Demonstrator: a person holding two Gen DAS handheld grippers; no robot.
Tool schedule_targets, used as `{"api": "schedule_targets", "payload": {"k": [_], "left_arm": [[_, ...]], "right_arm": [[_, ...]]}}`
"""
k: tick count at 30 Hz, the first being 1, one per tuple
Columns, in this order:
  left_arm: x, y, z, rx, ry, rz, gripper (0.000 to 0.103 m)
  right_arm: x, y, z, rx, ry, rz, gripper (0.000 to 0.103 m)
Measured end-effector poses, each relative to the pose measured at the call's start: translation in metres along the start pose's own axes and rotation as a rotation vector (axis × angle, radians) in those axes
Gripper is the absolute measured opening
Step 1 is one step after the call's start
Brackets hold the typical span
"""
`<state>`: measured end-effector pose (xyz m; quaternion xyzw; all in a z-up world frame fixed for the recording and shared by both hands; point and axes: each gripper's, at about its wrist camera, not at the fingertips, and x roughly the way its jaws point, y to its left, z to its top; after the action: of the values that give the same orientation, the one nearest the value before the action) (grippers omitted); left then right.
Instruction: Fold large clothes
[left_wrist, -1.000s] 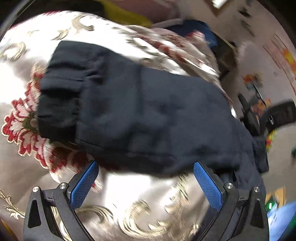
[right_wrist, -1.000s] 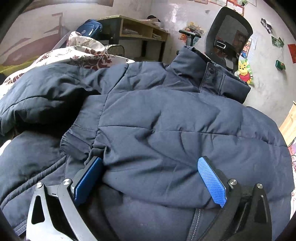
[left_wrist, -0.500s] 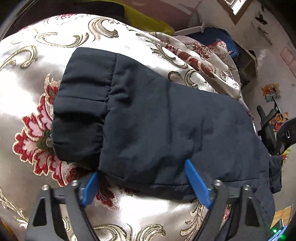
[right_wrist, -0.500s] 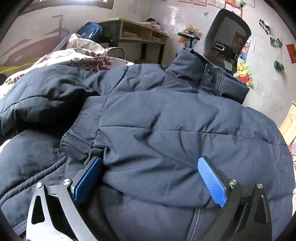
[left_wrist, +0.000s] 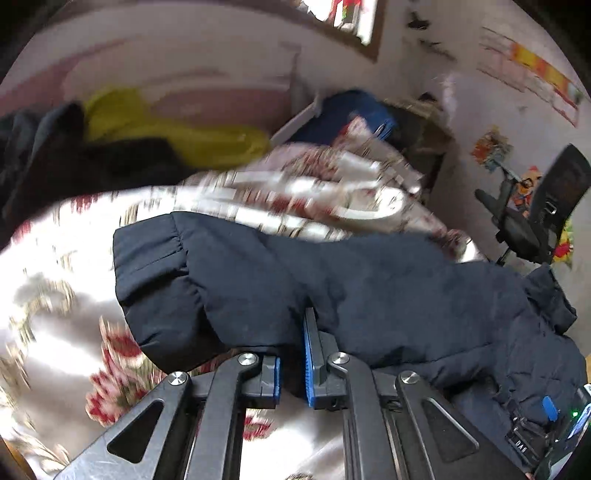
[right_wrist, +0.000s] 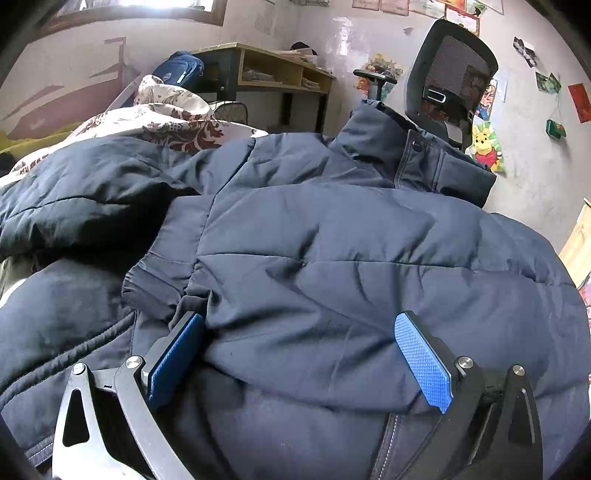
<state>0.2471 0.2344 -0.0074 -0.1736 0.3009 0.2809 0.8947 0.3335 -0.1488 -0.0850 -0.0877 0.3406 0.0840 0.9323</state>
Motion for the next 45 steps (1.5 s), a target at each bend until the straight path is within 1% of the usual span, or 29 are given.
{"api": "schedule_targets", "payload": {"k": [1, 4, 7, 9, 12, 13, 15, 18, 19, 21, 23, 25, 28, 30, 31, 35, 37, 40, 42, 45], "left_arm": [[-0.006, -0.005, 0.007, 0.011, -0.019, -0.013, 0.008], [-0.024, -0.02, 0.025, 0.055, -0.081, -0.055, 0.007], [-0.044, -0.041, 0.043, 0.106, -0.144, -0.108, 0.007], [-0.056, -0.052, 0.05, 0.129, -0.18, -0.146, 0.007], [-0.077, -0.083, 0.062, 0.208, -0.239, -0.24, 0.007], [-0.082, -0.093, 0.065, 0.238, -0.243, -0.271, 0.007], [-0.093, -0.122, 0.07, 0.331, -0.248, -0.346, 0.007], [-0.107, -0.159, 0.07, 0.458, -0.271, -0.411, 0.007], [-0.114, -0.177, 0.069, 0.515, -0.279, -0.436, 0.007], [-0.123, -0.204, 0.065, 0.589, -0.282, -0.477, 0.007], [-0.131, -0.228, 0.056, 0.654, -0.27, -0.515, 0.007], [-0.137, -0.256, 0.043, 0.727, -0.243, -0.556, 0.007], [-0.14, -0.294, 0.017, 0.833, -0.206, -0.622, 0.007], [-0.14, -0.31, -0.001, 0.878, -0.189, -0.658, 0.007], [-0.137, -0.321, -0.014, 0.9, -0.171, -0.686, 0.007], [-0.119, -0.347, -0.06, 0.936, -0.091, -0.751, 0.007], [-0.107, -0.358, -0.084, 0.941, -0.029, -0.773, 0.007], [-0.089, -0.369, -0.109, 0.934, 0.067, -0.793, 0.007], [-0.084, -0.371, -0.124, 0.951, 0.095, -0.798, 0.007], [-0.079, -0.374, -0.14, 0.997, 0.098, -0.794, 0.007]], "right_arm": [[-0.003, -0.003, 0.001, 0.015, -0.011, 0.008, 0.101], [-0.015, -0.017, 0.006, 0.085, -0.023, 0.069, 0.101], [-0.032, -0.04, 0.007, 0.182, -0.022, 0.101, 0.101], [-0.045, -0.054, 0.005, 0.211, -0.02, 0.118, 0.101], [-0.069, -0.079, 0.0, 0.234, -0.03, 0.1, 0.101], [-0.076, -0.088, -0.002, 0.242, -0.028, 0.097, 0.101], [-0.085, -0.105, -0.006, 0.257, -0.014, 0.072, 0.101], [-0.096, -0.135, -0.01, 0.311, -0.002, 0.017, 0.101], [-0.1, -0.143, -0.011, 0.333, -0.009, 0.001, 0.101], [-0.104, -0.162, -0.01, 0.389, -0.035, -0.027, 0.101], [-0.104, -0.18, -0.005, 0.438, -0.068, -0.028, 0.101], [-0.104, -0.194, -0.005, 0.477, -0.094, -0.02, 0.101], [-0.1, -0.215, -0.005, 0.534, -0.125, -0.005, 0.101], [-0.098, -0.227, -0.009, 0.564, -0.141, -0.007, 0.101], [-0.096, -0.233, -0.011, 0.575, -0.143, -0.012, 0.102], [-0.094, -0.259, -0.033, 0.623, -0.133, -0.035, 0.101], [-0.092, -0.274, -0.044, 0.661, -0.136, -0.064, 0.101], [-0.089, -0.294, -0.058, 0.723, -0.157, -0.104, 0.101], [-0.087, -0.305, -0.066, 0.763, -0.175, -0.106, 0.101], [-0.085, -0.317, -0.075, 0.828, -0.212, -0.065, 0.101]]}}
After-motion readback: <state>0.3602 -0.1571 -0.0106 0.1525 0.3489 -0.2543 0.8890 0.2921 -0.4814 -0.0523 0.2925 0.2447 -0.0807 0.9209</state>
